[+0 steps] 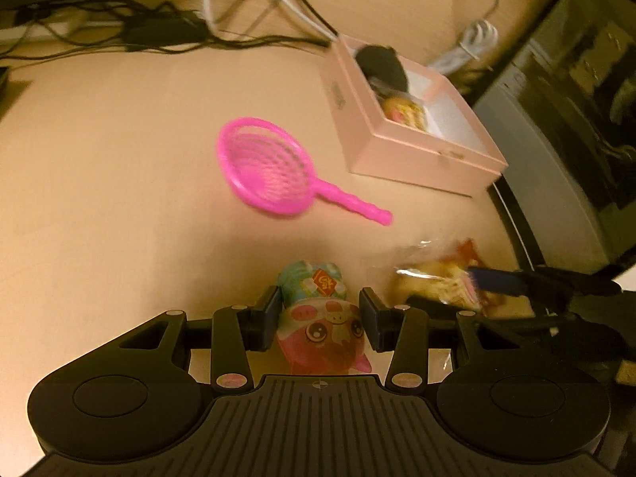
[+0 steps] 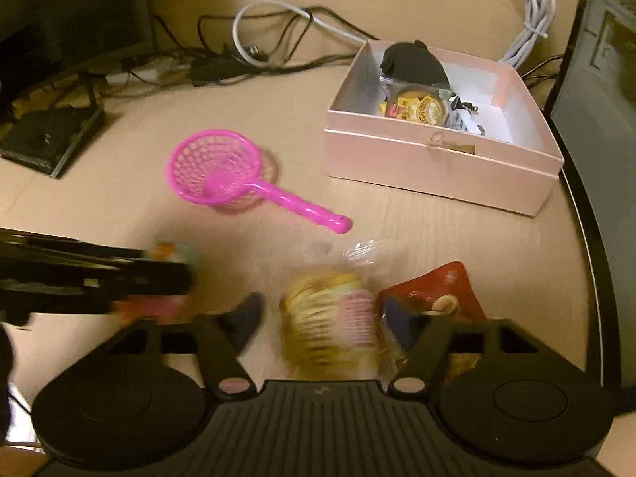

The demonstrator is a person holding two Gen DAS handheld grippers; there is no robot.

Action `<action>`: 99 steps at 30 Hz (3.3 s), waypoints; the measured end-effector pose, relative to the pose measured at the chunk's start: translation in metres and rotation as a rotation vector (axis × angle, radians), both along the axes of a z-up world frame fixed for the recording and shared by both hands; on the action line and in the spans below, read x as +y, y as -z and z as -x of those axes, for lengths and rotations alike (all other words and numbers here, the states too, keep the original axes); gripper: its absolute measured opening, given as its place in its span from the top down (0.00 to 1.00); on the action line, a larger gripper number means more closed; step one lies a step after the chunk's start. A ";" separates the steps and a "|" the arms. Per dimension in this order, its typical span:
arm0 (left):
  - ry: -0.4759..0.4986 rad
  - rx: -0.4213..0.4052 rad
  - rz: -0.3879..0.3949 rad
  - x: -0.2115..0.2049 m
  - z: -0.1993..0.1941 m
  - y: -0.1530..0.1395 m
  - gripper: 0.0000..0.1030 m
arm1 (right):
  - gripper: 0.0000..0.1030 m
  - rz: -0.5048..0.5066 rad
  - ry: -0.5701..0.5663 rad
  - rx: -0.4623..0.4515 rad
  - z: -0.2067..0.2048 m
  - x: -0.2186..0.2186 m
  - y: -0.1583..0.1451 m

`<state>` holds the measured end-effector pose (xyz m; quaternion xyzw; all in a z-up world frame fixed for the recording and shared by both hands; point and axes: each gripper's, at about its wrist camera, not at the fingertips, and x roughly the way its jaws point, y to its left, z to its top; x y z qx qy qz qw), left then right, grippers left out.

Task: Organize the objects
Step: 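Grasp the second wrapped bun package with the right gripper and set it beside the red packet, then grasp the red snack packet with the right gripper, then drop the toy figure into the pink box from the left gripper while the right gripper lifts the red packet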

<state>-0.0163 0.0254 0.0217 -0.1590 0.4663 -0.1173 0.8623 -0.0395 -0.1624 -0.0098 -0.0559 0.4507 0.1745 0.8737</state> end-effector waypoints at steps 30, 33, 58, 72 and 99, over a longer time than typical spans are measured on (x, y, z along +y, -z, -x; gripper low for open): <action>-0.091 -0.039 -0.129 0.015 0.017 -0.017 0.54 | 0.02 0.103 0.124 -0.072 0.016 -0.033 0.023; -0.099 -0.036 -0.130 0.018 0.017 -0.016 0.54 | 0.02 0.101 0.047 -0.096 0.020 -0.019 0.019; -0.069 0.008 -0.133 0.013 0.016 -0.008 0.54 | 0.02 0.222 0.277 -0.094 0.007 -0.065 0.029; -0.057 0.000 -0.122 0.013 0.015 -0.007 0.54 | 0.00 0.001 0.409 0.028 -0.026 -0.071 0.039; 0.149 -0.048 -0.060 -0.007 -0.003 -0.009 0.54 | 0.26 0.067 0.269 -0.100 -0.005 -0.059 -0.031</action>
